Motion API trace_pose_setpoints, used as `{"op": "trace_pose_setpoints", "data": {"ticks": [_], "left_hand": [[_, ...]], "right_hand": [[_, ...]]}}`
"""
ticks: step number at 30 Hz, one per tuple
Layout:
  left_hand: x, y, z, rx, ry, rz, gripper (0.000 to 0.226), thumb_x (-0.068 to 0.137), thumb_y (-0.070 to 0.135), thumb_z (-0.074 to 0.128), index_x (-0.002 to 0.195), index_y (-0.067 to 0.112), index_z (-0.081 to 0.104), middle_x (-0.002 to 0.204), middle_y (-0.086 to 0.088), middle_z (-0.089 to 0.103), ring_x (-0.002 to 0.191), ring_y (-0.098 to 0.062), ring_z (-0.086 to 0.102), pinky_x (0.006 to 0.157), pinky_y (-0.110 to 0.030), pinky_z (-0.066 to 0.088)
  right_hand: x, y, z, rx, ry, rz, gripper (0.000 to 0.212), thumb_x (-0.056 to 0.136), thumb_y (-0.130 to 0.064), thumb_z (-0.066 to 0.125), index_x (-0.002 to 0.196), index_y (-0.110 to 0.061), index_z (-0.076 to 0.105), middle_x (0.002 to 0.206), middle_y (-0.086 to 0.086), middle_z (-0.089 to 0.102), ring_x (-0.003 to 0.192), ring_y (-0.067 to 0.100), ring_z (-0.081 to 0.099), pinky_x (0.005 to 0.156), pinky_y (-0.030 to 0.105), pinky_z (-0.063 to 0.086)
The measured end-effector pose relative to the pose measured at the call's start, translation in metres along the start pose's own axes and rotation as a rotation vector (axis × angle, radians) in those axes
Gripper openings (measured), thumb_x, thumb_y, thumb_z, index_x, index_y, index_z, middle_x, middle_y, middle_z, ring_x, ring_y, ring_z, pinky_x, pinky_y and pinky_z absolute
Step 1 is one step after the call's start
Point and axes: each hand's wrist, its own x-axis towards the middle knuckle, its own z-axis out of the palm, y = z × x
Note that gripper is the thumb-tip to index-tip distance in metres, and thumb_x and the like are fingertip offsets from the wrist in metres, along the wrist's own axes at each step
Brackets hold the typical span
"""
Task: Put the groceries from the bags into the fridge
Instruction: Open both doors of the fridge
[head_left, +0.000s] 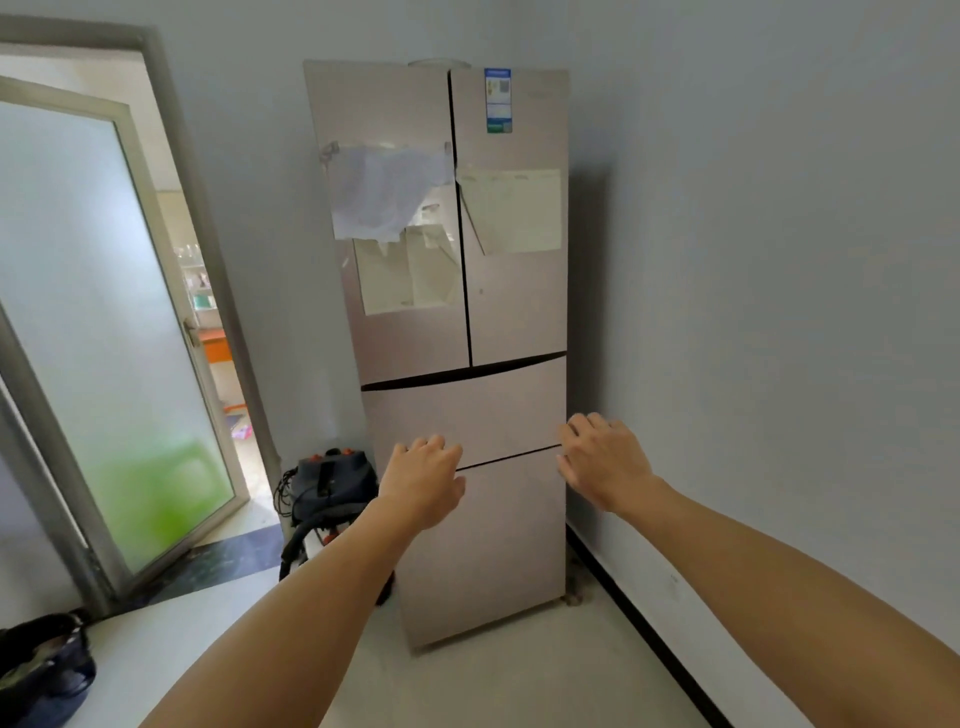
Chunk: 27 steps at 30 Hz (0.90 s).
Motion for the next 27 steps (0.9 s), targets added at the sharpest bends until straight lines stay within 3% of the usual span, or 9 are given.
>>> {"op": "trace_pose_setpoints", "data": {"ticks": [7, 15, 20, 23, 25, 27], "left_hand": [[0.138, -0.018, 0.032, -0.022, 0.029, -0.056, 0.034, 0.097, 0.038, 0.042, 0.123, 0.018, 0.051, 0.121, -0.003, 0.053, 0.112, -0.024, 0.050, 0.097, -0.039, 0.037], [0.262, -0.074, 0.081, 0.051, 0.069, -0.055, 0.032, 0.097, 0.036, 0.040, 0.121, 0.018, 0.051, 0.120, -0.003, 0.053, 0.111, -0.023, 0.049, 0.097, -0.037, 0.036], [0.353, -0.117, 0.115, 0.107, 0.168, 0.019, 0.028, 0.096, 0.030, 0.041, 0.116, 0.016, 0.054, 0.116, -0.004, 0.052, 0.106, -0.026, 0.048, 0.092, -0.038, 0.037], [0.410, -0.139, 0.126, 0.118, 0.258, 0.099, 0.019, 0.092, 0.025, 0.047, 0.103, 0.012, 0.057, 0.108, -0.008, 0.055, 0.099, -0.029, 0.050, 0.087, -0.039, 0.039], [0.445, -0.152, 0.134, 0.157, 0.298, 0.166, 0.015, 0.086, 0.019, 0.054, 0.095, 0.009, 0.059, 0.108, -0.014, 0.057, 0.106, -0.035, 0.052, 0.090, -0.043, 0.041], [0.479, -0.165, 0.146, 0.194, 0.324, 0.203, 0.019, 0.078, 0.015, 0.061, 0.094, 0.005, 0.063, 0.120, -0.022, 0.057, 0.121, -0.041, 0.048, 0.100, -0.051, 0.040]], "right_hand": [[0.137, 0.050, 0.084, 0.085, -0.017, -0.089, 0.028, 0.096, -0.032, 0.041, 0.109, -0.012, 0.056, 0.110, 0.008, 0.060, 0.098, 0.026, 0.057, 0.077, 0.036, 0.043], [0.262, 0.047, 0.160, 0.189, -0.028, -0.129, 0.031, 0.098, -0.034, 0.041, 0.117, -0.012, 0.052, 0.113, 0.008, 0.058, 0.098, 0.024, 0.056, 0.077, 0.033, 0.045], [0.342, 0.044, 0.223, 0.219, -0.083, -0.028, 0.036, 0.096, -0.034, 0.042, 0.125, -0.014, 0.050, 0.118, 0.006, 0.057, 0.105, 0.023, 0.055, 0.081, 0.034, 0.045], [0.387, 0.046, 0.248, 0.279, -0.103, 0.074, 0.038, 0.096, -0.033, 0.042, 0.129, -0.016, 0.047, 0.119, 0.005, 0.057, 0.103, 0.024, 0.056, 0.075, 0.034, 0.043], [0.411, 0.046, 0.262, 0.352, -0.096, 0.164, 0.037, 0.097, -0.033, 0.043, 0.128, -0.015, 0.048, 0.116, 0.006, 0.058, 0.099, 0.024, 0.057, 0.068, 0.032, 0.036], [0.435, 0.043, 0.278, 0.498, -0.103, 0.285, 0.035, 0.097, -0.033, 0.045, 0.125, -0.012, 0.050, 0.113, 0.009, 0.059, 0.095, 0.026, 0.057, 0.067, 0.032, 0.039]]}}
